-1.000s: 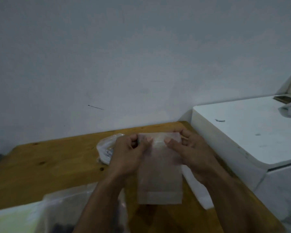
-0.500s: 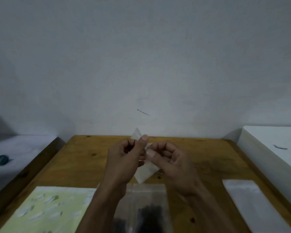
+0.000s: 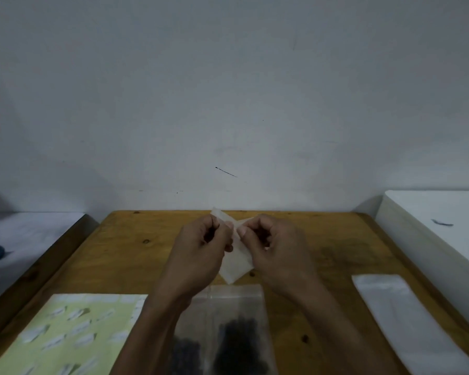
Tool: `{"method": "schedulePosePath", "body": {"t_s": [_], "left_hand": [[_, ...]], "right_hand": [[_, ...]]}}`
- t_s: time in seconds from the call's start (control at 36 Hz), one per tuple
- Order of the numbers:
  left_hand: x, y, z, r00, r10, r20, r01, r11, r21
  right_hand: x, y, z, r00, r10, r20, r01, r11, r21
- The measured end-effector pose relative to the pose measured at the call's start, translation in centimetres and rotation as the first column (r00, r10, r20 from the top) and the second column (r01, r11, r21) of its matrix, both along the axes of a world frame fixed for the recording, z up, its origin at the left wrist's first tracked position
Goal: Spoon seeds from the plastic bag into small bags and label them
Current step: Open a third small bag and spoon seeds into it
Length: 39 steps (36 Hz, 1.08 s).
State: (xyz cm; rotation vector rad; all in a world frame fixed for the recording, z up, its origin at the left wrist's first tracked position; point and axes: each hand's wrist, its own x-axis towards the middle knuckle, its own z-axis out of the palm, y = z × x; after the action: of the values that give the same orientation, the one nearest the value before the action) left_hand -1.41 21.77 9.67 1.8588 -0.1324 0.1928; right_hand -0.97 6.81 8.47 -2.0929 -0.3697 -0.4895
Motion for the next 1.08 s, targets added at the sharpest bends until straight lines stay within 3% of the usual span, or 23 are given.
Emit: {"method": "schedulePosePath", "body": {"t_s": [0.22, 0.44, 0.53, 0.67, 0.72, 0.81, 0.89, 1.03, 1.08], "left_hand": [[-0.5, -0.7, 0.2, 1.000, 0.009, -0.004, -0.008, 0.992, 0.127], [-0.6, -1.0, 0.7, 0.993, 0.093, 0.078, -0.113, 0.942, 0.315], [-1.1, -1.3, 0.8, 0.986, 0.125, 0.109, -0.156, 0.921, 0.357], [-1.0, -1.0, 1.4, 0.986, 0.153, 0.064, -0.166, 0.931, 0.325], [-0.7, -0.5, 1.7, 0.988, 0.155, 0.027, -0.156, 0.939, 0.307], [-0.5, 0.1, 2.1, 0.991, 0.130, -0.025, -0.115, 0.940, 0.320], [-0.6, 0.6, 2.4, 0.996, 0.074, -0.059, -0.046, 0.921, 0.387], [-0.8, 1.8, 2.4, 0.994, -0.037, 0.107, -0.013, 0.900, 0.435], [-0.8, 2.6, 2.2, 0.987, -0.121, 0.102, 0.050, 0.848, 0.528]], "right_hand": [[-0.7, 0.7, -0.7, 1.000, -0.001, 0.025, 0.000, 0.999, 0.042], [-0.6, 1.3, -1.3, 0.966, -0.247, 0.077, 0.243, 0.968, 0.056], [0.2, 0.4, -1.1, 0.947, -0.320, 0.016, 0.320, 0.947, 0.036], [-0.5, -0.8, 0.3, 0.994, -0.070, 0.083, 0.069, 0.997, 0.015], [-1.0, -0.8, 0.5, 0.995, 0.046, 0.089, -0.038, 0.995, -0.088], [-1.0, -0.6, 0.7, 0.997, 0.063, 0.038, -0.052, 0.966, -0.254], [-0.4, -0.7, 1.2, 0.986, 0.024, -0.167, -0.061, 0.973, -0.220], [0.2, -1.2, 1.6, 0.979, 0.040, -0.198, -0.080, 0.977, -0.199], [0.3, -1.4, 1.5, 0.979, 0.044, -0.200, -0.084, 0.977, -0.195]]}}
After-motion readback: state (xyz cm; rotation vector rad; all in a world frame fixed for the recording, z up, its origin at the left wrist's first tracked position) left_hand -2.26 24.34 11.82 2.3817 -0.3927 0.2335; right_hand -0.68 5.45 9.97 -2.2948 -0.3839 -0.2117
